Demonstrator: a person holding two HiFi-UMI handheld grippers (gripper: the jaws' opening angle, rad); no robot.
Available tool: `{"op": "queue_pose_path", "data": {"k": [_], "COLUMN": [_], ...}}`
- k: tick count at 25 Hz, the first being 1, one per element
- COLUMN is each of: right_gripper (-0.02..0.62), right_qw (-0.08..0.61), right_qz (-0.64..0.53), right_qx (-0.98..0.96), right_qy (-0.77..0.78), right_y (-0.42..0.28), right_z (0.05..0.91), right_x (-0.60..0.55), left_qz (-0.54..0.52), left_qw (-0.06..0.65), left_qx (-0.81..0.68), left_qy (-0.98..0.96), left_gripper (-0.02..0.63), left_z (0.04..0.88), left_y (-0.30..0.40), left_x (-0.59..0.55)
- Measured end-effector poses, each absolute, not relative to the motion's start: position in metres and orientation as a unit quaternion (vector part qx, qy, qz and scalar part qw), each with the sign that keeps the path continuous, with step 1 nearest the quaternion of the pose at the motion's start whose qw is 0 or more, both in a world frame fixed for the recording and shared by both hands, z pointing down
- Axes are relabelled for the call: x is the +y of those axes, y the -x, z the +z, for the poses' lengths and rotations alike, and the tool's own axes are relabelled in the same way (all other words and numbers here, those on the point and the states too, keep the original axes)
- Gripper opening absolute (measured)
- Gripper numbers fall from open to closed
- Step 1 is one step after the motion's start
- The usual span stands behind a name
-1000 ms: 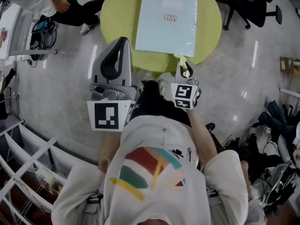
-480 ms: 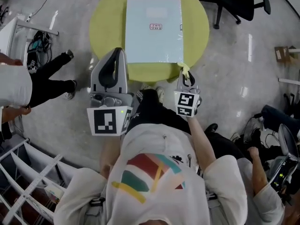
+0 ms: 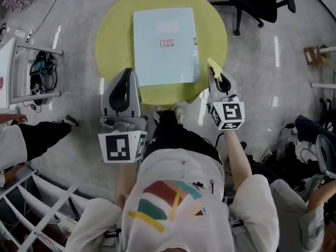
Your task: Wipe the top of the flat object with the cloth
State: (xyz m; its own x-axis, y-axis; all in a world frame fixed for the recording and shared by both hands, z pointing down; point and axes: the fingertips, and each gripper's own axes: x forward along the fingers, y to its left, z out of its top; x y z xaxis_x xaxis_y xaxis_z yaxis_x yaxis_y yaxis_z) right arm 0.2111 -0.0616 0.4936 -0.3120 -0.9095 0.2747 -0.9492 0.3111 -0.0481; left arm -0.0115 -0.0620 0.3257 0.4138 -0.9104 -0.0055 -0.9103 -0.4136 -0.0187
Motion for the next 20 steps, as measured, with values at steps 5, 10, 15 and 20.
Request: {"op": "queue_pose_path", "data": {"k": [5,10,15,20], "right_gripper": [0.026,0.026,0.026,0.026], "right_qw": [0.05,0.079,0.101,0.087], "right_qz": [0.085,0.068,0.104,0.151], "right_qx": [-0.815,-0.855,-0.853,-0.846], "right_qy": [-0.572,-0.508,-0.501,-0.503], "right_y": [-0.236,-0.219,-0.22,-0.223], "right_z": [0.477,0.501,0.539,0.556], "right_x": [-0.156,-0.234,-0.289,-0.32], "left_qz": [-0.008,-0.019,-0.038,-0.047], "left_qw": [-0.006,-0.02,-0.035,-0.046], "left_qx": [0.536,0.526,0.529,0.531], "left_qy": [0.844,0.85,0.847,0.845], "left_gripper": [0.017,0.017,0.017,0.017], "left_z": [0.336,0.349,0.362,0.37], "left_y": [0.005,-0.002,0.001,0.004], "left_x": [-0.069,-0.078,-0.088,-0.099]}}
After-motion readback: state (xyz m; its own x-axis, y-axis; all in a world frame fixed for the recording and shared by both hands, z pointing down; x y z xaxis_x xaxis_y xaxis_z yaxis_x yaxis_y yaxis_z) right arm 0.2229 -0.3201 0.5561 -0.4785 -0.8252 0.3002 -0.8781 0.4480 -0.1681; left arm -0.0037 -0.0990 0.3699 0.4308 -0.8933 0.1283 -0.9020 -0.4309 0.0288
